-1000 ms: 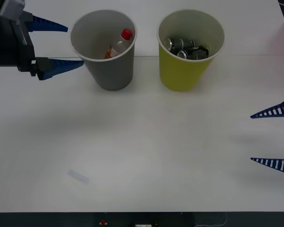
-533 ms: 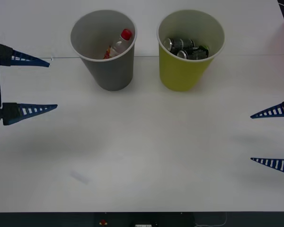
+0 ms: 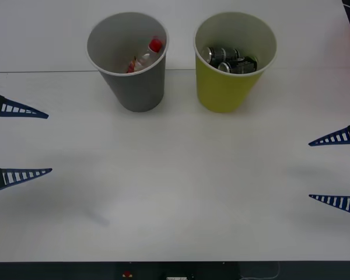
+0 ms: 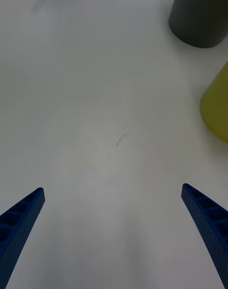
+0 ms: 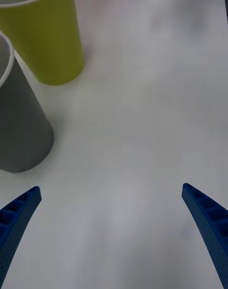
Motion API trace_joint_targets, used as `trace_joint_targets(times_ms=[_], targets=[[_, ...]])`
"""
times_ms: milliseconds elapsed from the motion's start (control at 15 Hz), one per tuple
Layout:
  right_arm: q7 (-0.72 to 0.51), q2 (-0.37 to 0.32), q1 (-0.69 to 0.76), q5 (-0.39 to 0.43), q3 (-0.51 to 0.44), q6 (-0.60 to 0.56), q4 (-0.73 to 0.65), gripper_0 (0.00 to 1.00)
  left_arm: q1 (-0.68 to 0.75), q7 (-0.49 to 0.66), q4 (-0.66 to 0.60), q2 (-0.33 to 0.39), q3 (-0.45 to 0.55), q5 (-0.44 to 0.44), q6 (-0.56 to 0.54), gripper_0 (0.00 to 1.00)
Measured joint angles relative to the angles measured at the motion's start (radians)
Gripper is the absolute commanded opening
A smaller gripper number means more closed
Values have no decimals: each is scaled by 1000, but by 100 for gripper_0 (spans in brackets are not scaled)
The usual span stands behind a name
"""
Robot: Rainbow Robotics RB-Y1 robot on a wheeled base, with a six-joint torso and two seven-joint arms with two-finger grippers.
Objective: Put the can into the green bin and the plastic bottle into the gray bin
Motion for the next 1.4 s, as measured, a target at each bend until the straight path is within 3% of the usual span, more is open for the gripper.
trace_joint_targets(times_ms=[267, 533, 1000, 1400], targets=[[0, 0, 0, 0, 0, 0, 0, 100, 30, -3, -5, -7, 3, -42, -34, 100], [0, 0, 0, 0, 0, 0, 0, 100, 30, -1, -5, -65, -11, -76, -102, 100], [0, 0, 0, 0, 0, 0, 0, 100, 25, -7, -4, -153, -56, -95, -109, 100], [0, 0, 0, 0, 0, 0, 0, 100, 18, -12, -5, -163, -56, -106, -93, 100]])
